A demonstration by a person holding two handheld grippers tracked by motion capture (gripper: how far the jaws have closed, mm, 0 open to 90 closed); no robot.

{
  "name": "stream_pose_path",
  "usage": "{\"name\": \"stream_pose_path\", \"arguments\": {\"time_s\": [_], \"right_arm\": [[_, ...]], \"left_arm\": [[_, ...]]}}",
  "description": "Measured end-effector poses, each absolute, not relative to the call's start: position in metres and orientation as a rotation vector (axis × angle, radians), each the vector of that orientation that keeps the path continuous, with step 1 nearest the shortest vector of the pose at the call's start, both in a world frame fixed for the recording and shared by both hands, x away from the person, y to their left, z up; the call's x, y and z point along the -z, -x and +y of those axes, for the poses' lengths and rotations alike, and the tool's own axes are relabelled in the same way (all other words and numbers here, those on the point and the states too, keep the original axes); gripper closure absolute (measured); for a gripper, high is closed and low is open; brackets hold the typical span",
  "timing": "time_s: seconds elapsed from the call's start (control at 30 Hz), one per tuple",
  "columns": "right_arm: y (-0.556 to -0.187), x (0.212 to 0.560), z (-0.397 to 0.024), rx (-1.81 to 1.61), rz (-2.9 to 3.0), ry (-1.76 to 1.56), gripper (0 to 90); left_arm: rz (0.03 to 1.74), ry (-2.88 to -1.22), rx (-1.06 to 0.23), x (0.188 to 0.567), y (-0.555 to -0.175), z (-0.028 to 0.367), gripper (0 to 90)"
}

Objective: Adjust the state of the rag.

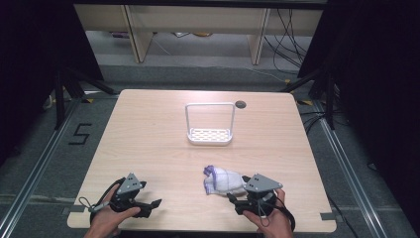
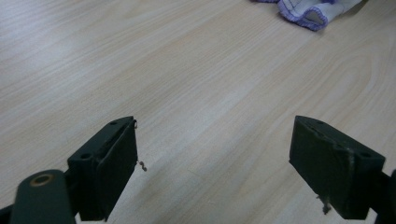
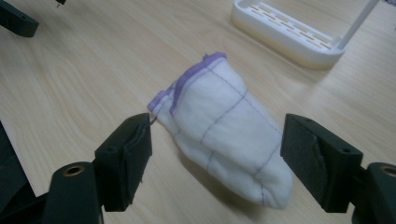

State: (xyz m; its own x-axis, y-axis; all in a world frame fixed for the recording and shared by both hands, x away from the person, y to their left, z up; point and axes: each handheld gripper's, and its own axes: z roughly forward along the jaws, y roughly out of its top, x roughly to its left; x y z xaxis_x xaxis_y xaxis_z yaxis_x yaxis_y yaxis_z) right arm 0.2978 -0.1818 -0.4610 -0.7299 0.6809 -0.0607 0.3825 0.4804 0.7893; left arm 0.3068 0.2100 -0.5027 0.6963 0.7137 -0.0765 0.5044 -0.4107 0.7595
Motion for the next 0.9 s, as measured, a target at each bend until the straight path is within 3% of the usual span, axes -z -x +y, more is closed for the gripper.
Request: {"name": "stream_pose_path", "arguments": {"time_s": [0.3, 0.83, 0.9], "right_arm": [[-0.305, 0.467, -0.150, -1.049, 2.427, -0.767, 43.9], [-0.330, 0.479, -0.118, -0.884, 2.439, -0.708, 49.3], [-0.333, 0.481, -0.116, -0.859, 2.438, -0.701, 56.1]], "left_arm": [[0.920, -2.107, -0.329, 0.503, -0.306, 0.211, 14.7], [0.936, -2.087, -0.328, 0.503, -0.304, 0.211, 14.7], [0.930, -2.088, -0.329, 0.503, -0.305, 0.212, 14.7]]}}
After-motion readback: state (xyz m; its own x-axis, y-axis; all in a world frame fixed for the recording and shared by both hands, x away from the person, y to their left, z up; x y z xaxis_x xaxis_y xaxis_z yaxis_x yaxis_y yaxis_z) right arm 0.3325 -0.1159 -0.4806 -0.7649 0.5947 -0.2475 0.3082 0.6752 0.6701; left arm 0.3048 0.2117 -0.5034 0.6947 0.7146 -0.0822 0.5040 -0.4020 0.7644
